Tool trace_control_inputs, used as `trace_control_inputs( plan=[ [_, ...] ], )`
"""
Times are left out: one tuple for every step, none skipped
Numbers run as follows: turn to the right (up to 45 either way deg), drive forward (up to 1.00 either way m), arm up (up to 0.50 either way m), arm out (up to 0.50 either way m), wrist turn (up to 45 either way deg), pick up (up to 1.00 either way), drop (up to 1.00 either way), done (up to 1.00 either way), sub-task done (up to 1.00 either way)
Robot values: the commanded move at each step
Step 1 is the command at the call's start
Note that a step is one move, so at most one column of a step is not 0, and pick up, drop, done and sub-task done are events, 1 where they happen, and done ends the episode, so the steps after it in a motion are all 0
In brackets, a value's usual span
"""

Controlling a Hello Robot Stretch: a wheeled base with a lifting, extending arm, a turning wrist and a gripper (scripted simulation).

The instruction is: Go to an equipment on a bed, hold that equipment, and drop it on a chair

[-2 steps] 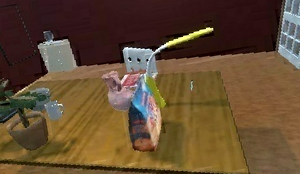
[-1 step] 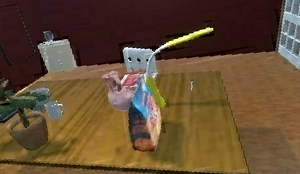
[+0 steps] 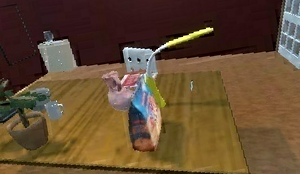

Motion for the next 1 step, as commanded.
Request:
trace_control_inputs(
  plan=[
    [0.0,0.0,0.1,0.0,0.0,0.0,0.0,0.0,0.0]
  ],
)
